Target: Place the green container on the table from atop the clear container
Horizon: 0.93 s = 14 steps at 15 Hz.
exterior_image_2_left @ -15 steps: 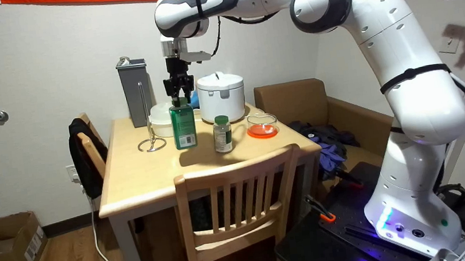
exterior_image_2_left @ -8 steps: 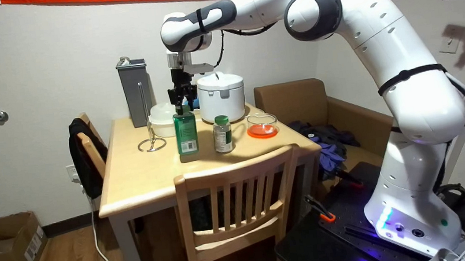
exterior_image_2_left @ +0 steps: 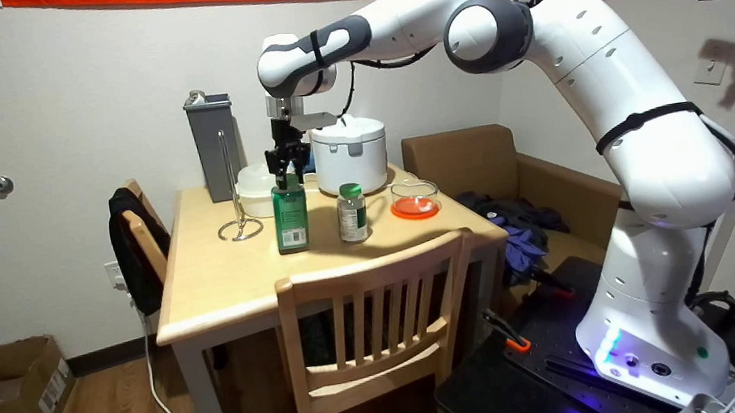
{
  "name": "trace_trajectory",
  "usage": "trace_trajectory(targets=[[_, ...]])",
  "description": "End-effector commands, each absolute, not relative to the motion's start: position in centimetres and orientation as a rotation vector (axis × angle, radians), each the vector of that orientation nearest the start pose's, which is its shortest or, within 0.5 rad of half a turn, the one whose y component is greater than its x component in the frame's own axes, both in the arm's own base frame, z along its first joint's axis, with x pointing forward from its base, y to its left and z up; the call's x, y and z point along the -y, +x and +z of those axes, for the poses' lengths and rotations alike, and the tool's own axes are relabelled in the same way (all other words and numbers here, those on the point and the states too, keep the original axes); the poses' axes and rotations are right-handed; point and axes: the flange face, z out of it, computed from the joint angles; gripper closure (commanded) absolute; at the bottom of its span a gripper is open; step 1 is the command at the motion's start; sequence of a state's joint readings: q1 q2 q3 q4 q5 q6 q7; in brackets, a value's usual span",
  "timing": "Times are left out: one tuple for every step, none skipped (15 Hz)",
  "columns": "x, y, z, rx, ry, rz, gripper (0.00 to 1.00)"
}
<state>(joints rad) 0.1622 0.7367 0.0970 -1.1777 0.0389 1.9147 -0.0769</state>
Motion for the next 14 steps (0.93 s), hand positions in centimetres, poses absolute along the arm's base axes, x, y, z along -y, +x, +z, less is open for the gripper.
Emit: trace_trajectory(targets=[[-17.7,72.9,35.9,0.458,-3.006,-0.012,0.62],[-17.8,72.8,35.9,0.46,-3.01,-0.009,0.27],[-17.8,72.8,36.0,0.463,-3.008,-0.012,0.21],[-18.0,72.8,36.3,0.465,-3.01,-0.017,0.13],[-18.1,72.8,36.5,0.47,-3.01,-0.021,0.09],[-18.2,72.8,36.8,0.473,-3.01,-0.026,0.0],[-18.4,72.8,37.2,0.478,-3.01,-0.032,0.0],[-18.6,72.8,37.7,0.486,-3.011,-0.042,0.02],[-18.8,72.7,38.4,0.494,-3.01,-0.058,0.0],[-19.0,72.6,39.4,0.5,-3.003,-0.071,0.0],[-19.2,72.4,40.7,0.511,-2.996,-0.084,0.0],[-19.5,72.1,42.3,0.523,-2.978,-0.09,0.0],[-19.7,71.8,44.0,0.528,-2.962,-0.105,0.0],[-19.9,71.4,45.6,0.532,-2.959,-0.119,0.0]])
